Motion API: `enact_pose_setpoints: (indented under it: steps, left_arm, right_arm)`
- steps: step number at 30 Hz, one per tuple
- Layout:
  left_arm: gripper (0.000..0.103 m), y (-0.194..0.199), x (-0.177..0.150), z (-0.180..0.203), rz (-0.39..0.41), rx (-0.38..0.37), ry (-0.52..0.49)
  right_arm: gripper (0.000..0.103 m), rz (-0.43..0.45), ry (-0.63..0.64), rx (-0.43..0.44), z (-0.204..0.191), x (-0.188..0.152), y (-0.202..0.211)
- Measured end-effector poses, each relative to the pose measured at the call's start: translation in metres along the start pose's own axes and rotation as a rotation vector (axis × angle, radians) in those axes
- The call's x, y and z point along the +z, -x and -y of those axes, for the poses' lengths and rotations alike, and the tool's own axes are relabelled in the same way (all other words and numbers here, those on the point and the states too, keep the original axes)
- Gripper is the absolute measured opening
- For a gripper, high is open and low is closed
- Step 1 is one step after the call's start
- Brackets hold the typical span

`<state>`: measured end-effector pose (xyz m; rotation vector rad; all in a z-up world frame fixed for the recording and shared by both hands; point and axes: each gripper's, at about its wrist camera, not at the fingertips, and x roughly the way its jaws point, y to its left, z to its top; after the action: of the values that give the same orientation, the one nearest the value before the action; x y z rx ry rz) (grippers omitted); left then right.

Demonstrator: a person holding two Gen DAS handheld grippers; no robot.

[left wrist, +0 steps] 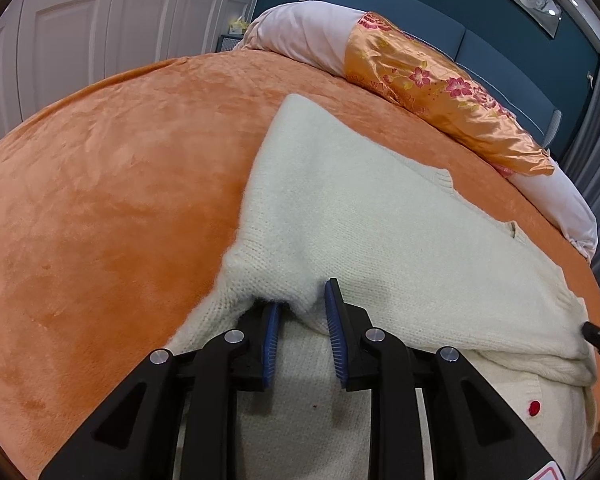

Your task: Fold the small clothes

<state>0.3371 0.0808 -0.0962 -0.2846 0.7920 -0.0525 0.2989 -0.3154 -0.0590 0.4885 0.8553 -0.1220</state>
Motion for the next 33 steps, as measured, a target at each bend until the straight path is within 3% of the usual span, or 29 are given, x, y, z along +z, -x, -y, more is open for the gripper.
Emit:
enact_pose_setpoints:
  steps: [1, 4, 7, 10, 13, 15, 19, 21, 24, 29, 33]
  left_arm:
    - [0.023, 0.000, 0.001, 0.000, -0.002, 0.002, -0.001]
    - [0.023, -0.001, 0.005, 0.001, -0.022, 0.010, 0.000]
    - [0.023, 0.000, 0.014, 0.000, -0.063, 0.013, 0.018]
    - [0.025, 0.004, 0.025, 0.002, -0.116, 0.055, 0.001]
    - [0.025, 0.008, 0.031, 0.003, -0.143, 0.077, -0.027]
    - [0.025, 0.003, 0.029, 0.000, -0.170, 0.082, -0.042]
    - [0.026, -0.001, 0.020, 0.000, -0.152, 0.102, -0.088]
    - [0.026, 0.000, 0.017, 0.002, -0.134, 0.112, -0.108]
    - [0.027, 0.001, 0.015, 0.002, -0.123, 0.115, -0.112]
    - [0.027, 0.002, 0.014, 0.002, -0.109, 0.110, -0.109]
    - [0.027, 0.003, 0.014, 0.003, -0.107, 0.115, -0.111]
  right_arm:
    - [0.054, 0.009, -0.029, 0.007, 0.006, 0.001, 0.003]
    - [0.058, -0.034, -0.094, 0.065, 0.011, 0.000, -0.001]
    - [0.057, -0.049, -0.026, 0.018, -0.007, -0.003, -0.007]
    - [0.005, -0.027, 0.048, 0.029, -0.029, -0.002, 0.006]
    - [0.000, 0.084, 0.104, 0.084, -0.046, 0.002, 0.038]
    - [0.000, 0.098, 0.112, 0.077, -0.046, 0.000, 0.038]
    - [0.000, -0.057, 0.051, -0.044, -0.006, -0.021, -0.010]
    - [0.000, -0.027, -0.021, 0.048, 0.018, -0.032, -0.011]
    - [0.000, -0.038, -0.132, 0.092, 0.023, -0.024, -0.003]
    - [0.031, -0.027, -0.156, 0.154, 0.012, -0.014, 0.005]
    - [0.035, -0.069, -0.167, 0.153, 0.005, -0.013, -0.008]
